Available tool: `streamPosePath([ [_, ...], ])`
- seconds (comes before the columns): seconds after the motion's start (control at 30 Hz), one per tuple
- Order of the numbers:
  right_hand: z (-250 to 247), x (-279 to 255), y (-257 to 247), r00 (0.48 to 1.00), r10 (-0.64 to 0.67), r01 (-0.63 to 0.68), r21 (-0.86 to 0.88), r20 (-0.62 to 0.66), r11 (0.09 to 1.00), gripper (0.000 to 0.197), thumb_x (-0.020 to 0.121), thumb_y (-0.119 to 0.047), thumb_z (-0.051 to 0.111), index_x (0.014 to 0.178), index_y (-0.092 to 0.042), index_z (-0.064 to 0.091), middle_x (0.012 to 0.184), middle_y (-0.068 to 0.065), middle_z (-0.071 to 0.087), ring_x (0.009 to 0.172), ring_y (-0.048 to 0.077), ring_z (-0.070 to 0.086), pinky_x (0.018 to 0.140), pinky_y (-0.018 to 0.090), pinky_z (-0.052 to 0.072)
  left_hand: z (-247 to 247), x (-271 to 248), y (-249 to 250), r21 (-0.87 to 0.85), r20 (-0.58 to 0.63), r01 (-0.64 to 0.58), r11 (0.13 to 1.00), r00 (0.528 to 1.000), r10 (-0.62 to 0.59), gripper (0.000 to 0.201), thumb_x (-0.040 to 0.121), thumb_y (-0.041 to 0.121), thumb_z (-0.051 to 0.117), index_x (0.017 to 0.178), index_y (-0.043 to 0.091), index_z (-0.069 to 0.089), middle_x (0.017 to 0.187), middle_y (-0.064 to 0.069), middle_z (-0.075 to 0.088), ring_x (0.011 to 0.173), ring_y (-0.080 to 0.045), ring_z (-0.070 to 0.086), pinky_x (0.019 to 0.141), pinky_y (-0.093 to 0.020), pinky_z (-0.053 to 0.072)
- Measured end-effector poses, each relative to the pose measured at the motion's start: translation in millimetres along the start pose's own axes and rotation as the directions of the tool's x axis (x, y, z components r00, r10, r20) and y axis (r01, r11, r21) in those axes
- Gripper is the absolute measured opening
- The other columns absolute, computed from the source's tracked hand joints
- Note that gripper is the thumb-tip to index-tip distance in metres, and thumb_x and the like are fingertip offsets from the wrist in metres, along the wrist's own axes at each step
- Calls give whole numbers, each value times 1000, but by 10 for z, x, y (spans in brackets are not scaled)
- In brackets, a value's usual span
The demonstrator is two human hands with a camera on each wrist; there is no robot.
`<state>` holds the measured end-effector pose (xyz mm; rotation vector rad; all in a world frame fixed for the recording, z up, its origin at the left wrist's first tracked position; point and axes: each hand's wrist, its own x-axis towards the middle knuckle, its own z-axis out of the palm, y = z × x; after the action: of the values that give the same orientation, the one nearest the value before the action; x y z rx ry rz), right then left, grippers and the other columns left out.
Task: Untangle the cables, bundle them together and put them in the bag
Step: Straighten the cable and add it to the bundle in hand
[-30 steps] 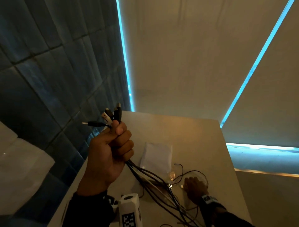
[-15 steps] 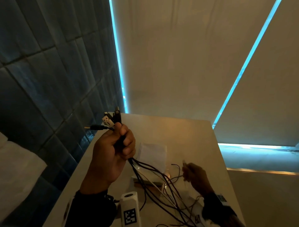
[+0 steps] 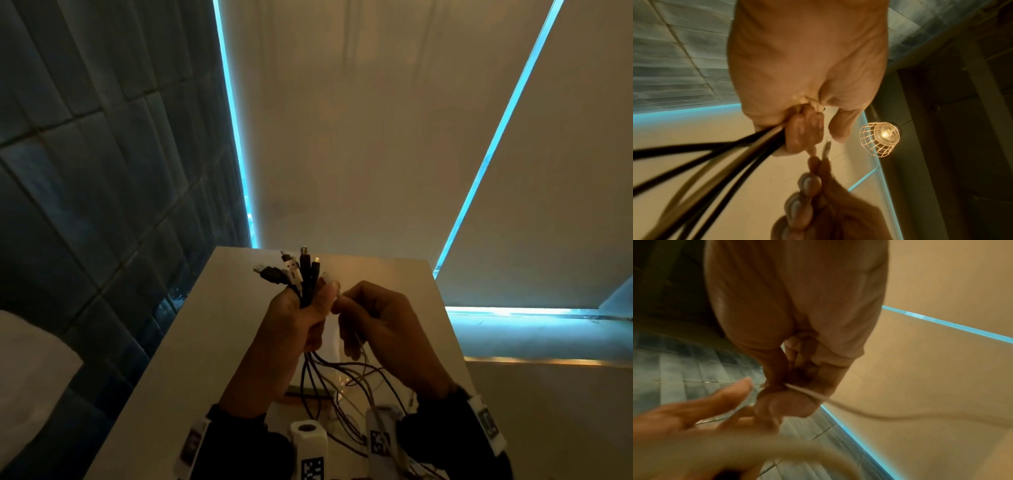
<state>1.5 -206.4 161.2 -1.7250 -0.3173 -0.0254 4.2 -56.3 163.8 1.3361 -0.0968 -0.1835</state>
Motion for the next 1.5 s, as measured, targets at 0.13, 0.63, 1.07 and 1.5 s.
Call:
streamPosePath([
  [0.13, 86, -39, -5, 999, 22, -23, 13, 33, 1000, 29, 91, -29, 56, 84, -2, 62, 58, 10, 62, 43, 23, 54, 45, 29, 48, 16, -25, -24, -11, -101, -61, 998, 993, 60, 29, 81, 36, 56, 87, 8, 62, 53, 0, 37, 44, -10, 29, 42, -22, 26],
  [0.63, 229, -85, 50, 998, -42, 38, 110, 37, 993, 28, 93, -28, 51, 80, -6, 62, 54, -6, 48, 47, 6, 38, 46, 18, 35, 5, -33, -10, -59, -60, -46, 997, 997, 42, 28, 85, 35, 50, 74, 9, 55, 46, 7, 40, 42, -7, 31, 44, -19, 29],
  [1.07, 199, -117, 343, 997, 46, -37, -120, 68, 992, 26, 95, -21, 57, 70, -15, 62, 66, 8, 60, 58, 3, 49, 60, 19, 41, -62, 43, -30, -386, -145, -89, 918, 989, 35, 33, 98, 27, 36, 70, 12, 42, 62, 0, 44, 59, -16, 48, 66, -33, 40],
  [1.5, 67, -146, 921, 990, 143, -138, -178, 13, 974, 30, 94, -24, 58, 64, -21, 62, 53, -3, 47, 52, 8, 39, 54, 22, 34, -154, 51, -9, -366, -111, -176, 914, 983, 144, 27, 93, 23, 42, 69, 13, 38, 55, 5, 28, 47, -9, 23, 45, -22, 27],
])
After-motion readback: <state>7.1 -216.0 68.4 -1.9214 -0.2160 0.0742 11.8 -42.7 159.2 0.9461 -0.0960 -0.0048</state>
